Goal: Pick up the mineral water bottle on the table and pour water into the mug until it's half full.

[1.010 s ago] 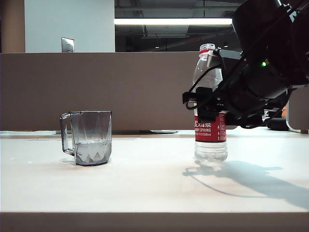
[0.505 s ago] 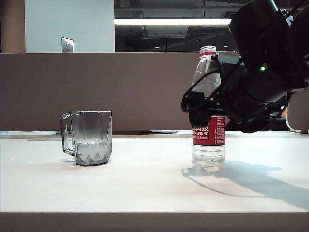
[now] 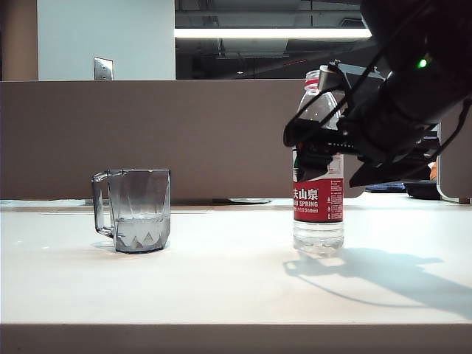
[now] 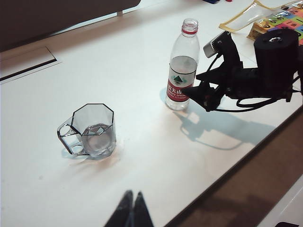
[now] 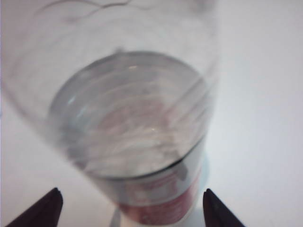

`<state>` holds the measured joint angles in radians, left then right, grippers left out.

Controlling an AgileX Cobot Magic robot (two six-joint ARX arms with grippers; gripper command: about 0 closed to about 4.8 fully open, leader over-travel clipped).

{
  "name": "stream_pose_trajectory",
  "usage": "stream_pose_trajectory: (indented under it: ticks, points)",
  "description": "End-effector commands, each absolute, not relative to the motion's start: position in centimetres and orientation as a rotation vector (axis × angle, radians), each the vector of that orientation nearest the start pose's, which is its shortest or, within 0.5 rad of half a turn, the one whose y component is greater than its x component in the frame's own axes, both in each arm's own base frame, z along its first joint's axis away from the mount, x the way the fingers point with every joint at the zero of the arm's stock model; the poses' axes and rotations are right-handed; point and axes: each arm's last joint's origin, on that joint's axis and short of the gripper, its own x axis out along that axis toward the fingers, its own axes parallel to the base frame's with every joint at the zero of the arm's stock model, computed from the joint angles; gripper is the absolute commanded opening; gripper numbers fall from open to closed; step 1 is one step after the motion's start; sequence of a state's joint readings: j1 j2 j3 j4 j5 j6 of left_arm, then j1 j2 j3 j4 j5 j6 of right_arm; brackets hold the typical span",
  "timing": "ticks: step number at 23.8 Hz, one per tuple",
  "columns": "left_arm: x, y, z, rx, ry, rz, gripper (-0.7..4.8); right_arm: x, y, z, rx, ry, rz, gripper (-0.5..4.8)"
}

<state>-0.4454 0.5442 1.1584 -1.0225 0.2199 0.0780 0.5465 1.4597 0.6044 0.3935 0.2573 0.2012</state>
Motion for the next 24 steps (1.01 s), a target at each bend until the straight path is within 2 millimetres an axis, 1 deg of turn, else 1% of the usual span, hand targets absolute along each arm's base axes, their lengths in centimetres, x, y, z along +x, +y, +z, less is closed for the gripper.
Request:
stream_pose_trajectory:
  ticks: [1,3,6,9,12,13,14,15,16,17,18,19,20,21,22,23,24]
  points:
    - [4.0,-2.6,39.4,0.119,0.377,-0.672,-0.05,23.5,14.0,19.0,0.020,0.468,0.290,4.32]
    - [4.0,-2.6,39.4,0.120,0.377,-0.672,-0.05,22.6,13.9,20.1,0.022,0.467,0.316,4.32]
    - [4.0,-2.6,39.4,0.123,0.377,-0.677,-0.01,21.0,12.9,21.8,0.014,0.486,0.315,4.31]
    - [4.0,-2.6,39.4,0.123,0.376,-0.676,-0.01,19.3,11.8,23.0,0.001,0.516,0.313,4.26]
    - [4.2,-2.7,39.3,0.121,0.368,-0.673,-0.02,17.0,10.4,24.3,-0.013,0.566,0.326,4.23]
    - [4.4,-2.8,39.1,0.122,0.369,-0.673,-0.02,15.5,9.5,25.1,-0.003,0.568,0.356,4.18]
    - [4.5,-2.8,39.0,0.122,0.369,-0.673,-0.03,14.9,9.1,25.5,0.005,0.560,0.366,4.18]
    - [5.0,-3.1,38.6,0.121,0.357,-0.673,-0.03,13.2,8.0,26.6,0.027,0.510,0.377,4.17]
    - [5.3,-3.2,38.3,0.120,0.351,-0.673,-0.03,12.5,7.6,27.1,0.037,0.484,0.380,4.17]
    - [6.0,-3.6,37.8,0.117,0.333,-0.673,-0.02,11.0,6.6,28.0,0.065,0.412,0.389,3.80]
    - [6.5,-3.8,37.3,0.116,0.320,-0.673,-0.02,9.8,5.8,28.7,0.088,0.352,0.396,2.87]
    - [6.8,-4.0,36.9,0.116,0.314,-0.672,-0.02,8.9,5.2,29.1,0.105,0.305,0.399,2.06]
    - [7.2,-4.1,36.5,0.115,0.311,-0.673,-0.02,8.0,4.6,29.5,0.121,0.260,0.404,1.39]
    - [7.7,-4.4,35.7,0.112,0.309,-0.673,-0.02,6.6,3.6,30.0,0.147,0.182,0.379,0.54]
    - [7.8,-4.4,35.3,0.111,0.307,-0.672,-0.02,6.1,3.2,30.1,0.157,0.151,0.360,0.28]
    - [8.1,-4.6,34.4,0.110,0.288,-0.672,-0.02,4.9,2.3,30.2,0.176,0.097,0.315,-0.06]
    - [8.2,-4.6,33.9,0.107,0.270,-0.672,-0.03,4.4,1.9,30.1,0.181,0.081,0.293,-0.06]
